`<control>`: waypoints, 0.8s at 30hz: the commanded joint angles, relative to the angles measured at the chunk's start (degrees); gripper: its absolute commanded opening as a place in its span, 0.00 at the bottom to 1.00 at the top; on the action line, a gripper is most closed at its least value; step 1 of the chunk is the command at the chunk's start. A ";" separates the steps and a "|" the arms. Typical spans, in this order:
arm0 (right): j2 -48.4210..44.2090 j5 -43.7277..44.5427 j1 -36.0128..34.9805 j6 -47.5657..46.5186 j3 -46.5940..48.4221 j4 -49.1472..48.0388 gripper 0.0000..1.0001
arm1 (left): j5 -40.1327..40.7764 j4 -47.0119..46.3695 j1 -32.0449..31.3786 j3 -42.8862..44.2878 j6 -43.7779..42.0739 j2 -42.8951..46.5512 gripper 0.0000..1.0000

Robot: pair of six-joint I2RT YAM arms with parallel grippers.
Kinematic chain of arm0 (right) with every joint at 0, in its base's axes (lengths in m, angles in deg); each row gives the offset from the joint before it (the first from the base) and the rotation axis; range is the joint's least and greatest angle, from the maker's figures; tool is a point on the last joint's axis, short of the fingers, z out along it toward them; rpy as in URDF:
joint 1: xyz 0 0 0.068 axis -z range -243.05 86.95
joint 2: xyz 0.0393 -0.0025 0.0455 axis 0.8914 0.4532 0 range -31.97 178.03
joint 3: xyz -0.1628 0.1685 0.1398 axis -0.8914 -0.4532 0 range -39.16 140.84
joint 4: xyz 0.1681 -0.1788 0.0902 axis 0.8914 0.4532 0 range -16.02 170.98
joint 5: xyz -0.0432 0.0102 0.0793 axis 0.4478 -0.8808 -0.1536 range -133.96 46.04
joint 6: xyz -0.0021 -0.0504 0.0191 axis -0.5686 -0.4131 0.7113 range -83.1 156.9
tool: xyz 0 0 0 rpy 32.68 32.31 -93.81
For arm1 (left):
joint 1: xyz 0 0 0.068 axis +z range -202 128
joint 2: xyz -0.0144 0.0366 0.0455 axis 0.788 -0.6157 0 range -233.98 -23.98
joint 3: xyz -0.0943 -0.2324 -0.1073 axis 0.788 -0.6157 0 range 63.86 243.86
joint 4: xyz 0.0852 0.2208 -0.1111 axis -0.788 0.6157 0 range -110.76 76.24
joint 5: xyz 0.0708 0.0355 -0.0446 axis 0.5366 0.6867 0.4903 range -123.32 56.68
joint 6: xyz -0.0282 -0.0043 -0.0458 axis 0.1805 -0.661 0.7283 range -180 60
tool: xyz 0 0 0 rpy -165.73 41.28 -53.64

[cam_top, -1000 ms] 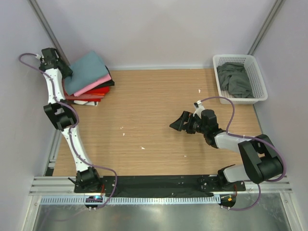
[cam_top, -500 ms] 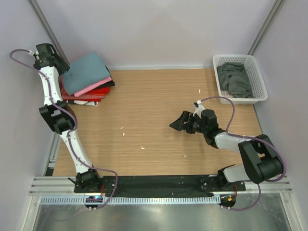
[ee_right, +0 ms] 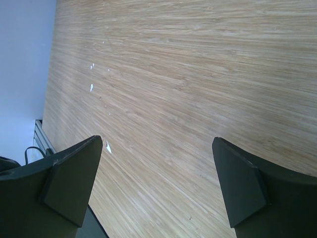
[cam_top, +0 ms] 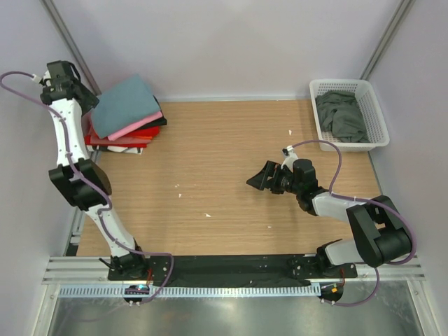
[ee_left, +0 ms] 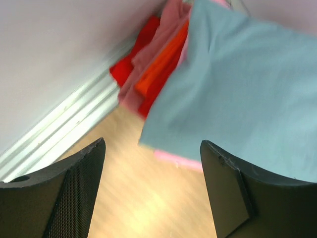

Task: Fold and stack the t-shirts
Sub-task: Neatly place the folded tshirt to the corner, then reset both grippers

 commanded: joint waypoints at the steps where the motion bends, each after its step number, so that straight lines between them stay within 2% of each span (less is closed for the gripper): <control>1: -1.50 -0.20 -0.14 -0.12 0.12 -3.35 1.00 | 2.04 2.10 -2.69 -5.40 1.20 10.27 0.78; 4: -1.50 0.06 -0.14 -0.04 0.12 -3.17 1.00 | -1.12 1.32 -7.16 -14.00 -0.37 17.65 0.78; 9: -1.33 0.68 -0.14 -0.03 0.55 -1.95 1.00 | -5.34 -1.84 -19.29 -31.74 -3.98 29.61 0.77; 12: -1.24 0.59 -0.22 0.14 0.82 -1.33 1.00 | -5.96 -0.88 -26.06 -37.74 -6.09 35.76 0.77; 17: -1.59 0.68 -0.22 0.14 0.82 -1.33 1.00 | -10.26 -2.28 -30.46 -54.35 -3.99 47.10 0.76; 24: -2.12 1.99 -0.22 0.05 1.34 0.69 1.00 | -15.27 -8.34 -31.17 -72.38 -4.59 59.42 0.76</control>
